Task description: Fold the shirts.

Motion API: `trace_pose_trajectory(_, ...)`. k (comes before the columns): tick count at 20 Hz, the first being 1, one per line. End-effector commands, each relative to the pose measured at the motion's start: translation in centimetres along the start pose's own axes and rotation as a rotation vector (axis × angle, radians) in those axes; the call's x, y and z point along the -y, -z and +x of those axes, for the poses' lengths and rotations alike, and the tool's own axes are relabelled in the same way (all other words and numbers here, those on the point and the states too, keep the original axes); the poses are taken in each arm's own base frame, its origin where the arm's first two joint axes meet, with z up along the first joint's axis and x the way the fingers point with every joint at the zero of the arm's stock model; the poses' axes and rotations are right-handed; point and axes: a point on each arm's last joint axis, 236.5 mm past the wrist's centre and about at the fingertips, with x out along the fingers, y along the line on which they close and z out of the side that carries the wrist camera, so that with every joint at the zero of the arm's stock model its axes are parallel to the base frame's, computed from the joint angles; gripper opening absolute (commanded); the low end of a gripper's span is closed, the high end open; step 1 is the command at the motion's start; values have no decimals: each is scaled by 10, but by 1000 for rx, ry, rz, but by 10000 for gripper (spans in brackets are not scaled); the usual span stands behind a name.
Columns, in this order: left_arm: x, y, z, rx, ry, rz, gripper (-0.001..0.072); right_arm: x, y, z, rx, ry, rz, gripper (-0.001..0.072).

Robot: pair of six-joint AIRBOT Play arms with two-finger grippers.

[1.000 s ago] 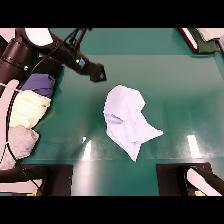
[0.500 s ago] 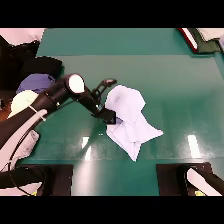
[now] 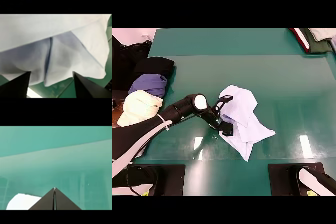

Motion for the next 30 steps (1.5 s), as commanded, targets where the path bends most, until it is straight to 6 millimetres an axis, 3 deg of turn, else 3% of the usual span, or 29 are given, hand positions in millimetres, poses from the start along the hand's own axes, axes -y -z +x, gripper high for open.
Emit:
trace_pose_trajectory(1, 1, -2, 10, 7, 3, -8, 623, 4, 11, 8, -43, 2, 11, 14)
trace_pose_trajectory(2, 4, -5, 8, 12, 8, -5, 591, 6, 15, 11, -54, 3, 18, 14)
trace_pose_trajectory(6, 15, -14, 1, 31, 31, 12, 35, 13, 38, 25, -114, 2, 49, 14)
trace_pose_trajectory(9, 20, -14, -17, 13, -6, 90, 27, 10, 63, 37, -177, -34, 89, 14)
trace_pose_trajectory(11, 9, -15, -43, 21, -120, 162, 27, 2, 90, 48, -245, -90, 137, 14)
trace_pose_trajectory(15, -29, -7, -101, 24, -395, 274, 27, -27, 184, 90, -475, -175, 147, 35)
trace_pose_trajectory(17, -46, 5, -120, -12, -491, 266, 28, -50, 244, 112, -625, -218, 118, 578)
trace_pose_trajectory(18, -51, 11, -124, -34, -515, 251, 28, -60, 275, 121, -708, -231, 100, 619)
trace_pose_trajectory(21, -54, 15, -126, -51, -527, 237, 28, -75, 350, 147, -874, -222, 89, 614)
trace_pose_trajectory(22, -54, 15, -126, -48, -527, 228, 28, -76, 372, 154, -922, -206, 99, 582)
trace_pose_trajectory(24, -54, 14, -126, -37, -526, 216, 28, -88, 401, 163, -974, -217, 135, 573)
trace_pose_trajectory(27, -53, 10, -125, -15, -524, 195, 28, -102, 424, 177, -995, -228, 174, 573)
trace_pose_trajectory(30, -53, 9, -125, -12, -523, 193, 28, -103, 429, 192, -975, -215, 199, 559)
